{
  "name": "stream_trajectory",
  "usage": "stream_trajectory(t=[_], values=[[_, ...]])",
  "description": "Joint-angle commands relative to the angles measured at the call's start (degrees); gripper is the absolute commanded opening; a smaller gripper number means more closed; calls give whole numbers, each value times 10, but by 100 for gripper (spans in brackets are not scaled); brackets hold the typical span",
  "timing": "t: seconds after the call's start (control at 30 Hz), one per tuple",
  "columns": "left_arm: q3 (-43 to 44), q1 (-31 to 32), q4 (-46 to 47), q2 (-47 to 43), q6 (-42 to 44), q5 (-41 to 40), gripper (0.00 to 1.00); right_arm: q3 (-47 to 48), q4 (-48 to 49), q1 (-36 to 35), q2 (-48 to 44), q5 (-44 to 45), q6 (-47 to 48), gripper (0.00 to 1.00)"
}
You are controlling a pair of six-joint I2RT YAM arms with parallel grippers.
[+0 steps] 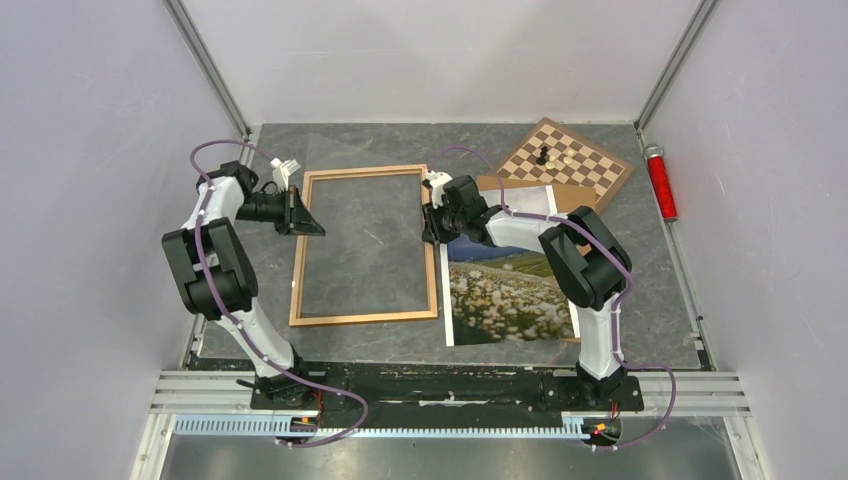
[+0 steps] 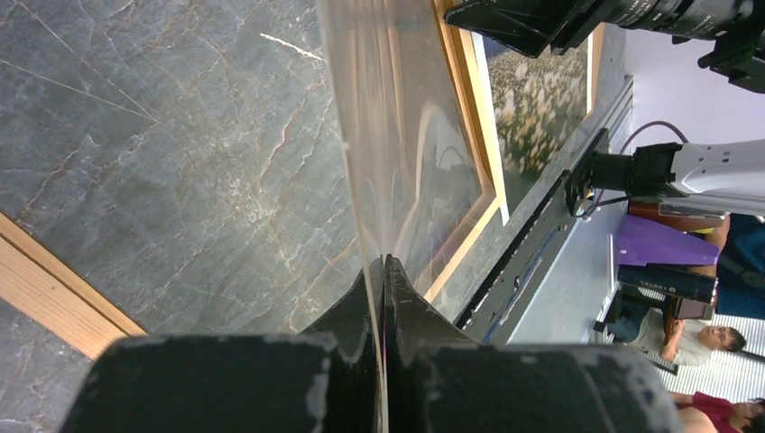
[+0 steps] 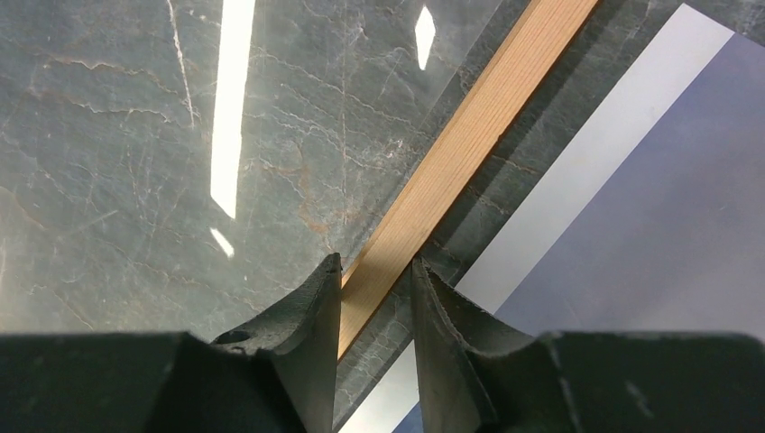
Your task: Put the photo into the frame
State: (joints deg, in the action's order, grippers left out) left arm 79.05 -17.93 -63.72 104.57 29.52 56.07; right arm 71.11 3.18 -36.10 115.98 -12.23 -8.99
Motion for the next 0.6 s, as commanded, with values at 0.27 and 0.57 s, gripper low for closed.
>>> stream_trajectory(t=[0.27, 0.57], values=[[21, -11, 32, 30, 7, 67, 2, -18, -12, 2, -8, -13, 42, 18], [24, -11, 27, 55, 2, 76, 2, -23, -13, 1, -15, -8, 47, 16]])
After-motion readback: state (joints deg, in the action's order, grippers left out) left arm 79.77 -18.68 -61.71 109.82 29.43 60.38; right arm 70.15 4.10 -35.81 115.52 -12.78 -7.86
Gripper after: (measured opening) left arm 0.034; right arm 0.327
